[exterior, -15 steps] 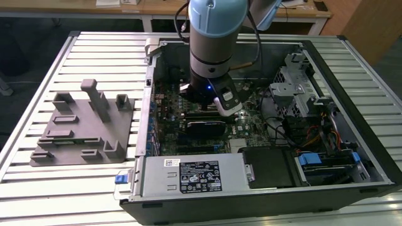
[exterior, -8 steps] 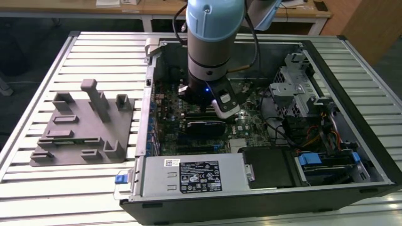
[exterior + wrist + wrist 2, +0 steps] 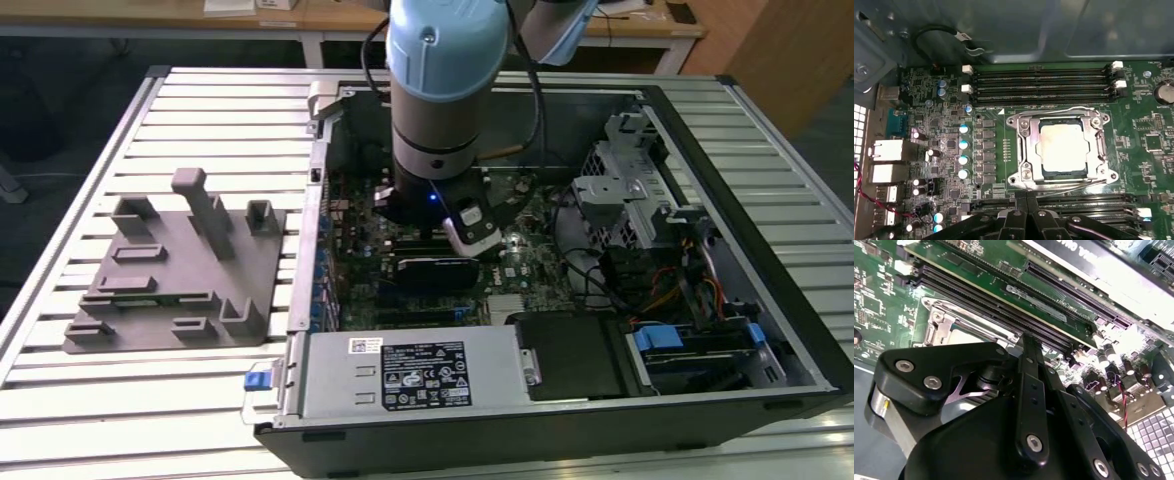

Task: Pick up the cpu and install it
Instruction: 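Install the second cpu locking lever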

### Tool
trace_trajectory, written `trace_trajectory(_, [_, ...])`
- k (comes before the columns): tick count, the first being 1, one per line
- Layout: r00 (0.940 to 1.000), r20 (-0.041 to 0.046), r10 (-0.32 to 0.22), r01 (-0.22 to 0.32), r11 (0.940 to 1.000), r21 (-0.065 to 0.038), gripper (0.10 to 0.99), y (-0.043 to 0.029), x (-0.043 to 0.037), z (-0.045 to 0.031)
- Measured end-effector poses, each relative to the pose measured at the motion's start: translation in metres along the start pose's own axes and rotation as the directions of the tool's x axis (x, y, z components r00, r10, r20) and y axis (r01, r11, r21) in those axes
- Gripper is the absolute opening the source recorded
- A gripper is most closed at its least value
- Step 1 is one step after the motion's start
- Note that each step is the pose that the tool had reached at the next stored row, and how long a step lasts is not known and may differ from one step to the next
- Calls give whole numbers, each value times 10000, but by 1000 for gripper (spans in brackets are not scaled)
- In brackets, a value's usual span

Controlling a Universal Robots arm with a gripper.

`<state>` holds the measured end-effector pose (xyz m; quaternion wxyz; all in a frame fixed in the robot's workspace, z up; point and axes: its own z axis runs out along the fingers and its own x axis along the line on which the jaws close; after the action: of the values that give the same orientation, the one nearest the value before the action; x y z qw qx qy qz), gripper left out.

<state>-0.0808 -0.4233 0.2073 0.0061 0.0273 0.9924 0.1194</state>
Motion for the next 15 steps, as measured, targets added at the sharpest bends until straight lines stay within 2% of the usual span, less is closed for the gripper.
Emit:
trace_trajectory(6, [10000, -11, 6, -6, 9999, -157, 106, -16, 13, 40])
trace_trajectory(11, [10000, -20, 7, -8, 9994, -340, 106, -25, 41, 71])
trace_trajectory(15, [10000, -24, 9, -10, 9991, -422, 106, -32, 69, 94])
